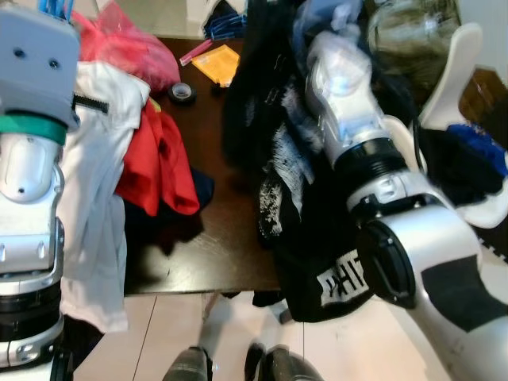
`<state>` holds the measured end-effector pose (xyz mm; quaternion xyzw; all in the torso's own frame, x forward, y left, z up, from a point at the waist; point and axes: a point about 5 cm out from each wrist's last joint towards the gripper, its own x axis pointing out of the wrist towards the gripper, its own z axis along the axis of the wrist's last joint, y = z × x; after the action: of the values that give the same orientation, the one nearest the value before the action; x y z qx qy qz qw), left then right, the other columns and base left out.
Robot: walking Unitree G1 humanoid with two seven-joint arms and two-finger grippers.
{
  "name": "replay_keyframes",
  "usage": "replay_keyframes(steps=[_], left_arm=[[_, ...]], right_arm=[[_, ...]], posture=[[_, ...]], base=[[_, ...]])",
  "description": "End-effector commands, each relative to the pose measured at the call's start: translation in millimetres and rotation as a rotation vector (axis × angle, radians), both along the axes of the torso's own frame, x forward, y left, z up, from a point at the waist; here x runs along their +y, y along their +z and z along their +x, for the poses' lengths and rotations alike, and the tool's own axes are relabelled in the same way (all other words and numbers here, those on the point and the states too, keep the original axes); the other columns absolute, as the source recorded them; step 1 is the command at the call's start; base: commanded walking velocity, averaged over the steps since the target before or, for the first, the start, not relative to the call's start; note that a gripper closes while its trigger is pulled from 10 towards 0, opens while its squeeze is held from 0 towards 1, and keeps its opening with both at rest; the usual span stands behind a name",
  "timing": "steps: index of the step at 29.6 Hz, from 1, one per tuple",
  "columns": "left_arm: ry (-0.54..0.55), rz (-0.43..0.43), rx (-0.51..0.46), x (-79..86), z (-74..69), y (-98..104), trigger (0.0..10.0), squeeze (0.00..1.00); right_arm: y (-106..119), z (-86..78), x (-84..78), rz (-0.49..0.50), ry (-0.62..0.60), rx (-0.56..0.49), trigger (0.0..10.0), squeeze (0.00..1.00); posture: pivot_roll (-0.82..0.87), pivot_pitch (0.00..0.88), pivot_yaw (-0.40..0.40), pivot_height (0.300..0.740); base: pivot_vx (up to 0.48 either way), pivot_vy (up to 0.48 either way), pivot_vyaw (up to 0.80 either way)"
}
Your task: Hang hanger
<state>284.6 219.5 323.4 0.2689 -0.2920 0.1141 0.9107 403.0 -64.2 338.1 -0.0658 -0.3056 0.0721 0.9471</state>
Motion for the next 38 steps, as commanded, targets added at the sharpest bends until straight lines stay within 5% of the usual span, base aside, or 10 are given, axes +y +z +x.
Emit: replay_keyframes(steps=[1, 4, 8, 17, 29, 30, 31, 36, 37, 38], left_arm=[[-0.013, 0.012, -0.01, -3.1, -2.0, 2.3, 10.0, 0.0], [-0.013, 0.012, -0.01, -3.1, -2.0, 2.3, 10.0, 0.0], [-0.149, 0.024, 0.081, -18.3, -2.7, -8.5, 10.0, 0.0], [-0.271, 0.048, 0.164, -24.9, -7.1, -6.8, 10.0, 0.0], [-0.218, 0.061, 0.199, -16.2, -4.8, -3.0, 10.0, 0.0], [-0.207, 0.065, 0.2, -15.4, -4.2, -3.5, 10.0, 0.0], [-0.208, 0.063, 0.204, -14.7, -4.1, -3.3, 10.0, 0.0], [-0.214, 0.063, 0.218, -13.1, -5.4, -1.9, 10.0, 0.0], [-0.211, 0.067, 0.222, -11.6, -6.7, -1.4, 10.0, 0.0], [-0.211, 0.067, 0.222, -11.6, -6.7, -1.4, 10.0, 0.0]], right_arm=[[16.2, -2.7, -3.5, 0.011, -0.014, -0.056, 10.0, 0.0], [16.2, -2.7, -3.5, 0.011, -0.014, -0.056, 10.0, 0.0], [-101.5, 11.9, -34.6, -0.359, -0.218, 0.34, 10.0, 0.0], [-175.2, 0.8, -62.0, -0.793, -0.125, 0.613, 10.0, 0.0], [-228.9, -21.4, -83.4, -0.756, 0.015, 0.876, 10.0, 0.0], [-234.0, -24.1, -85.0, -0.811, 0.023, 0.895, 10.0, 0.24], [-237.0, -26.3, -90.0, -0.9, 0.031, 0.903, 10.0, 1.0], [-223.3, -31.2, -87.5, -0.827, 0.313, 0.894, 10.0, 1.0], [-213.4, -38.8, -88.2, -0.775, 0.48, 0.859, 10.0, 0.0], [-213.4, -38.8, -88.2, -0.775, 0.48, 0.859, 10.0, 0.0]], posture=[[0.26, 0.078, -0.032, 0.74], [0.26, 0.078, -0.032, 0.74], [0.24, 0.092, -0.032, 0.74], [0.25, 0.101, -0.037, 0.74], [0.25, 0.101, -0.035, 0.74], [0.25, 0.101, -0.035, 0.74], [0.24, 0.103, -0.031, 0.74], [0.24, 0.104, -0.033, 0.74], [0.24, 0.111, -0.037, 0.74], [0.24, 0.111, -0.037, 0.74]], base=[[0.431, 0.0, 0.0], [0.431, 0.0, 0.0], [0.0, 0.0, 0.0], [0.0, 0.0, 0.0], [0.0, 0.0, 0.0], [0.0, 0.0, 0.0], [0.0, 0.0, 0.0], [0.0, 0.0, 0.0], [0.0, 0.0, 0.0], [0.0, 0.0, 0.0]])
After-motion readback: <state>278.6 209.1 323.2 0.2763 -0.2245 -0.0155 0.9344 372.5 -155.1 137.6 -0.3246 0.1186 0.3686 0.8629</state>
